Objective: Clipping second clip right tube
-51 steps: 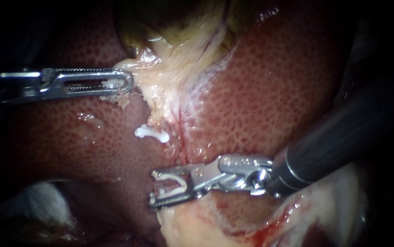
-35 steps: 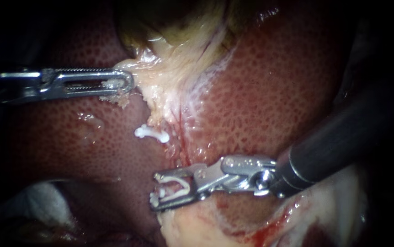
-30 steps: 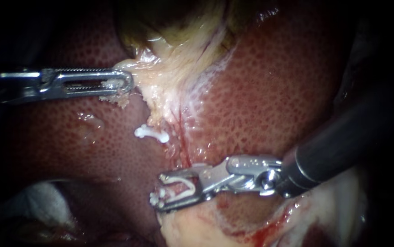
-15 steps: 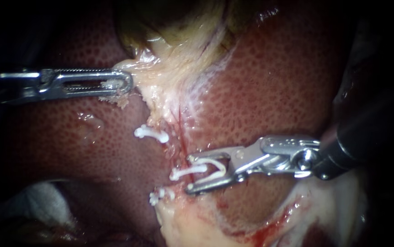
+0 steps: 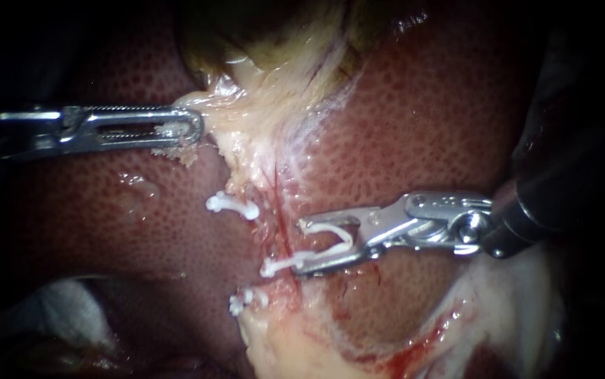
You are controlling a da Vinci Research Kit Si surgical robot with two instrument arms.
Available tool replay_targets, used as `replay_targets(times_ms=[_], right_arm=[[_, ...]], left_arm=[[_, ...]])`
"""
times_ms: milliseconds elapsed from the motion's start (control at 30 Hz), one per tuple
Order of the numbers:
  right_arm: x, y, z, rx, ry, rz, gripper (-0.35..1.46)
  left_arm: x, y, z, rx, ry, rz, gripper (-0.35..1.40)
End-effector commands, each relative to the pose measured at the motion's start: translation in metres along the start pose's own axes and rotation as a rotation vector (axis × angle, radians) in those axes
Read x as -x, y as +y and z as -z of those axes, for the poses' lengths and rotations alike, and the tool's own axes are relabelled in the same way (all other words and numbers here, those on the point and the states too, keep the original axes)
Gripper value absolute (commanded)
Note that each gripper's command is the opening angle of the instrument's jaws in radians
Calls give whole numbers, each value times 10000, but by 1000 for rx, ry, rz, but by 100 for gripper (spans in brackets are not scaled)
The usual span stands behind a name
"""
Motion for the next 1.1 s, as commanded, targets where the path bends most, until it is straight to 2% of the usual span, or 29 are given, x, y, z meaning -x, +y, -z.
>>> replay_targets(times_ms=[33, 233, 367, 567, 867, 1033, 1100], right_arm=[[1, -1, -4, -5, -2, 1, 50], [0, -2, -29, -19, -7, 5, 50], [-3, -8, -38, -44, 9, -28, 50], [-7, -18, -44, -92, 44, -65, 50], [-7, -22, -45, -119, 40, -86, 47], [-6, -22, -43, -120, 39, -110, 38], [-6, -22, -42, -121, 38, -115, 27]], left_arm=[[0, 0, 0, 0, 0, 0, -35], [0, 0, -1, 2, -1, 0, -35], [0, 0, -1, 2, -1, 0, -35], [1, 1, -2, 1, -1, -1, -35], [1, 1, -2, 2, -1, -1, -35], [1, 1, -2, 1, -1, -1, -35], [1, 1, -2, 1, -1, -1, -35]])
